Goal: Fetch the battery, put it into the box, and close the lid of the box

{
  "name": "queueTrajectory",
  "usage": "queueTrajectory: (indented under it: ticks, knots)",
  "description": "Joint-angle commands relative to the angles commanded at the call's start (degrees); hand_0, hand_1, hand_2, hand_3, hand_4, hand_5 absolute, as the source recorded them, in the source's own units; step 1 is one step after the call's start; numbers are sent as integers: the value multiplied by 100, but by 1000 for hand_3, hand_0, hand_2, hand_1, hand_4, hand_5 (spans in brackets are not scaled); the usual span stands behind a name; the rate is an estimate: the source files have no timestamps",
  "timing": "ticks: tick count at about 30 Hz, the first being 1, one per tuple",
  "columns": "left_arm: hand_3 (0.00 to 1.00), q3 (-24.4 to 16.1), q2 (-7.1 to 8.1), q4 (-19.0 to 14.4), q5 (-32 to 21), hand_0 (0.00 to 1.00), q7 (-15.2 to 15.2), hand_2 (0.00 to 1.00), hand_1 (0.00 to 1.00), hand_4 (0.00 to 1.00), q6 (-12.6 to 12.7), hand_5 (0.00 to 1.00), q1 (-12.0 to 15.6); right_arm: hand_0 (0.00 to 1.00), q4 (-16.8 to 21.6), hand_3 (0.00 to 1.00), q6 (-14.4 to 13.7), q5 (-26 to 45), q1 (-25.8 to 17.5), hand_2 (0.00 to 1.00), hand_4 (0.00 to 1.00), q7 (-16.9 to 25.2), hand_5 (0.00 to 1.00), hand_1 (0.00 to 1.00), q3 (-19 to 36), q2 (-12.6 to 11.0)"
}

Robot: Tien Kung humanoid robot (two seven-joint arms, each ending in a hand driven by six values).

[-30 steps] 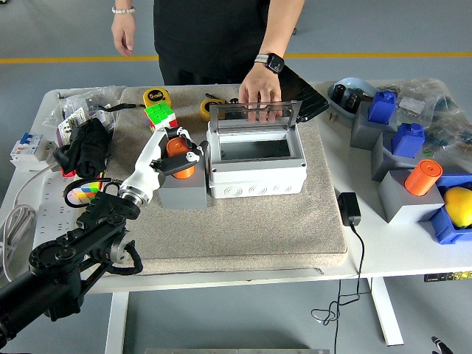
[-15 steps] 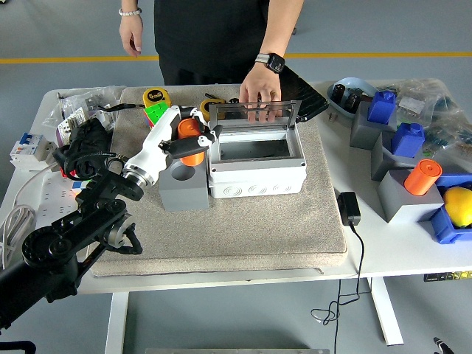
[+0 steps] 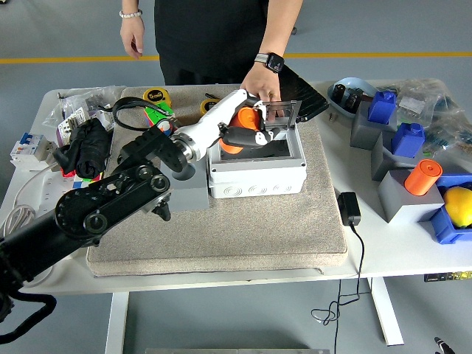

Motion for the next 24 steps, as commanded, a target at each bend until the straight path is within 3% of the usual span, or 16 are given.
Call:
queueTrajectory:
  ticks: [4,12,24]
  knots:
    - [169,318,-249,360,164,185,371,158,161,2,-138,2,-355,658,0,533,-7,21,6,635,874,9,441,635,-35,-4]
    - [165,758,-575,916,21,191,295,158,161,2,-34,2,-689,658,8,533,-12,30,17,634,873,7,439,635,-69,-26]
    - [211,1006,-583,1481,-136,207,101,211,217,11,57,2,-828,658,58,532,-50,-103,30,634,870,44,435,635,29,-32]
